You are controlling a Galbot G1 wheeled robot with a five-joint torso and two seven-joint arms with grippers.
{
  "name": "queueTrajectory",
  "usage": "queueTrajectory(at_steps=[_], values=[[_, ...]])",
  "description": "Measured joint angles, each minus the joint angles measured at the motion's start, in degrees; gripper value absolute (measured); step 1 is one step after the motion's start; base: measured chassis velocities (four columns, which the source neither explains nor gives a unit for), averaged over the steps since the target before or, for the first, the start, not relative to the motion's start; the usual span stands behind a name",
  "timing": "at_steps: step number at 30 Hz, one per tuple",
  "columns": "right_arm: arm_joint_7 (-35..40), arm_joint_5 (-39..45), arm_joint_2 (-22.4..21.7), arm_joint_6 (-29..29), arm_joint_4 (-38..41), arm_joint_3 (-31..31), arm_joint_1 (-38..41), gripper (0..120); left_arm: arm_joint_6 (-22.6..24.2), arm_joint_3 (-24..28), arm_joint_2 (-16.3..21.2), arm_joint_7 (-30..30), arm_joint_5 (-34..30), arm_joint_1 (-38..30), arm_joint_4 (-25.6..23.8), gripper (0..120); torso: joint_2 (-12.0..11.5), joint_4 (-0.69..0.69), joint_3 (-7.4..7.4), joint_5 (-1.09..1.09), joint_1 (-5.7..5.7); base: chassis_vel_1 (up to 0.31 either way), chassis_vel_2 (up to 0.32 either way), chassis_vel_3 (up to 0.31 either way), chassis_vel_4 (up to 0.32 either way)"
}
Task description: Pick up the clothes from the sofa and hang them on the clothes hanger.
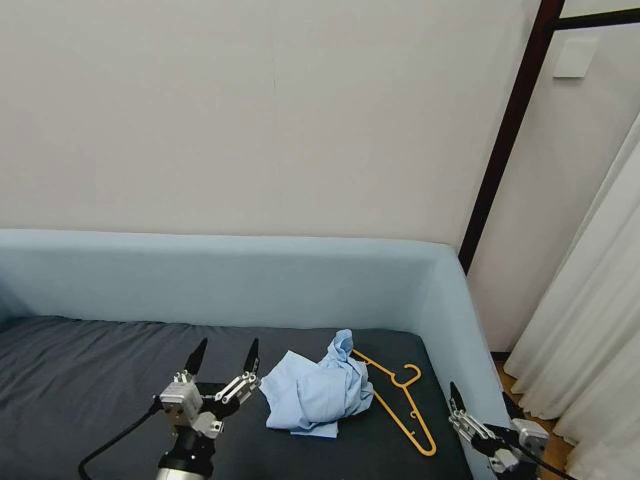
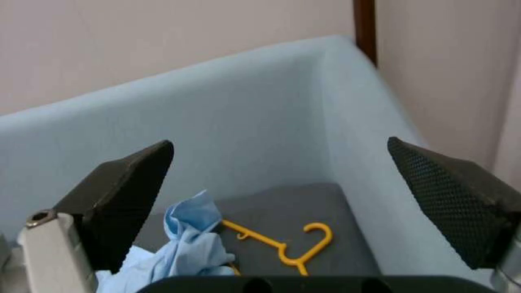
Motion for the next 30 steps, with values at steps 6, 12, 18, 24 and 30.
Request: queueTrajectory(at_steps=[6,12,18,24,30], values=[[-0.87,3.94,-4.04,-0.58,-10.13,-7.64,13.72,100,1.45,-5.72,-1.18,0.23,0.04,0.62,3.01,100,0.00,0.02,0.01,-0.01,0.01,0.000,0.000,0.000,0.000],[-0.98,6.06,-5.37,-2.16,-18.38,-14.48,21.29,100,0.72,-7.94,-3.10,-0.47,0.49,2.67,2.98,100,-0.01,0.02,0.01,-0.01,0.00,0.000,0.000,0.000,0.000],[-3.57,12.69,-3.98,-4.15,-29.67,-20.29,30.84,100,-1.21,-11.16,-4.85,-1.13,2.66,4.59,2.34,100,-0.01,0.03,0.00,-0.01,0.01,0.000,0.000,0.000,0.000],[-20.39,8.02,-2.50,3.24,-42.44,-21.09,35.46,100,-3.09,-11.40,-6.53,-2.66,4.21,5.45,2.30,100,-0.01,0.02,0.00,-0.01,0.01,0.000,0.000,0.000,0.000],[-15.82,1.81,-0.93,3.53,-47.08,-22.19,36.95,100,-3.60,-10.98,-8.76,-3.08,5.22,5.75,1.80,100,-0.01,0.01,0.00,-0.01,0.00,0.000,0.000,0.000,0.000]])
